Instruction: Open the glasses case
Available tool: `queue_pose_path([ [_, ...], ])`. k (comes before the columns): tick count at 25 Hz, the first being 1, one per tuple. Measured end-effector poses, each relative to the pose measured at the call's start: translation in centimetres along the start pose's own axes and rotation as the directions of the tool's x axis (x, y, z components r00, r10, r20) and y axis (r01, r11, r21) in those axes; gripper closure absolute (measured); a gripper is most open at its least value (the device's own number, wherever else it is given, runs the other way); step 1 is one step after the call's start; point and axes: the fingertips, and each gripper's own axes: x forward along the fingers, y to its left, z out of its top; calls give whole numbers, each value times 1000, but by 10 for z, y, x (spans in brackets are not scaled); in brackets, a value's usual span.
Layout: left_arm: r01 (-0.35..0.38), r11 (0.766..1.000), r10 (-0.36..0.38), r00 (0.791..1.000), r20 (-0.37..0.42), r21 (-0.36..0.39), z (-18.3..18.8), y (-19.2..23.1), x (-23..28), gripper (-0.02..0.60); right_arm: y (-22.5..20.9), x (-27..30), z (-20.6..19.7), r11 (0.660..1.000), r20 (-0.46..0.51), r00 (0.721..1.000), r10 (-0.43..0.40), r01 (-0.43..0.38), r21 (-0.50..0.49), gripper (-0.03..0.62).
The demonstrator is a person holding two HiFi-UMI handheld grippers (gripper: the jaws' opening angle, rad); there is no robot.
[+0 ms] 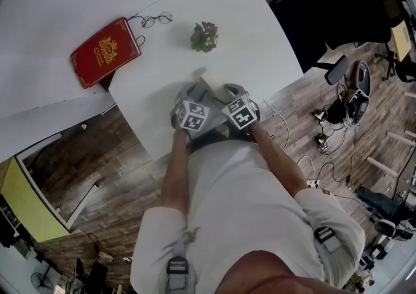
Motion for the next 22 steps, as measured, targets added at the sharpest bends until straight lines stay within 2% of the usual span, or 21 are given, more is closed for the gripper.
queue_pose_path([
  [22, 1, 1000, -1, 1000, 10, -10, -2, 2, 3, 407, -4, -14, 11, 1000, 56, 998, 13, -13, 8, 378],
])
